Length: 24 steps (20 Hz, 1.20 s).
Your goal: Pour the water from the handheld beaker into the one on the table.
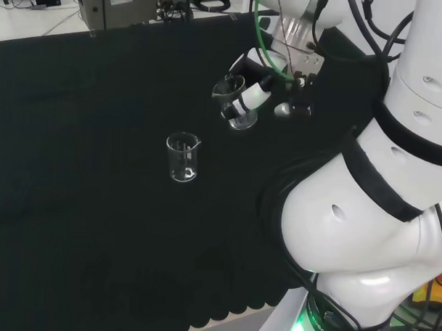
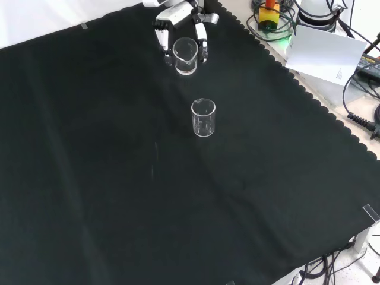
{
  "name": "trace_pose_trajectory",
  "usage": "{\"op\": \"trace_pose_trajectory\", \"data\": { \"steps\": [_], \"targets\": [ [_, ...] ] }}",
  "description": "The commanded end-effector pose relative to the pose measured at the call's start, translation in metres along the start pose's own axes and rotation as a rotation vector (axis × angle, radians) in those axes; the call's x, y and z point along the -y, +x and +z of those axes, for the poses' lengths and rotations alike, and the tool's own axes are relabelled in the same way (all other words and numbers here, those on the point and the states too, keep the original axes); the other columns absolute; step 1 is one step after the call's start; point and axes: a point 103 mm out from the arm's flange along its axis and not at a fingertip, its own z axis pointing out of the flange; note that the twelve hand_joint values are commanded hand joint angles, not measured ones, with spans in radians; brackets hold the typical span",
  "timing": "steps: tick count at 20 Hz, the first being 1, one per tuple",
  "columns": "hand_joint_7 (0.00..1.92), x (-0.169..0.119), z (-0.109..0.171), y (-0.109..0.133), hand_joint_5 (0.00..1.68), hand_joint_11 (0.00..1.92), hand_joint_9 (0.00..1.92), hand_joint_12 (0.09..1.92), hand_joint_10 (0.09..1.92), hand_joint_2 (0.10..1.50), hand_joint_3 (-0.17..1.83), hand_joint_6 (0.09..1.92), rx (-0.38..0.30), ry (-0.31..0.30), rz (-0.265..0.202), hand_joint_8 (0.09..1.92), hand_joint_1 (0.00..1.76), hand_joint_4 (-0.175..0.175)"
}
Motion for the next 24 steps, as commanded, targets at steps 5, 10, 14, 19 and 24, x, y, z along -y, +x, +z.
{"op": "trace_pose_trajectory", "data": {
  "steps": [5, 10, 14, 19, 24],
  "targets": [
    [1.76, -0.001, 0.018, 0.032, 1.36, 1.50, 1.76, 0.59, 0.09, 0.62, 0.67, 0.52, 0.283, 0.106, 0.046, 0.09, 1.16, 0.118],
    [1.77, -0.009, 0.023, 0.044, 1.36, 1.51, 1.78, 0.59, 0.09, 0.61, 0.69, 0.52, 0.361, 0.152, 0.041, 0.09, 1.17, 0.119],
    [1.77, -0.014, 0.026, 0.048, 1.36, 1.51, 1.79, 0.58, 0.09, 0.61, 0.69, 0.52, 0.410, 0.175, 0.062, 0.09, 1.17, 0.119],
    [1.78, -0.019, 0.031, 0.053, 1.36, 1.51, 1.79, 0.58, 0.09, 0.61, 0.70, 0.52, 0.489, 0.212, 0.065, 0.09, 1.17, 0.119],
    [1.78, -0.023, 0.035, 0.059, 1.36, 1.51, 1.79, 0.58, 0.09, 0.61, 0.70, 0.52, 0.538, 0.252, 0.072, 0.09, 1.17, 0.119]
  ]
}}
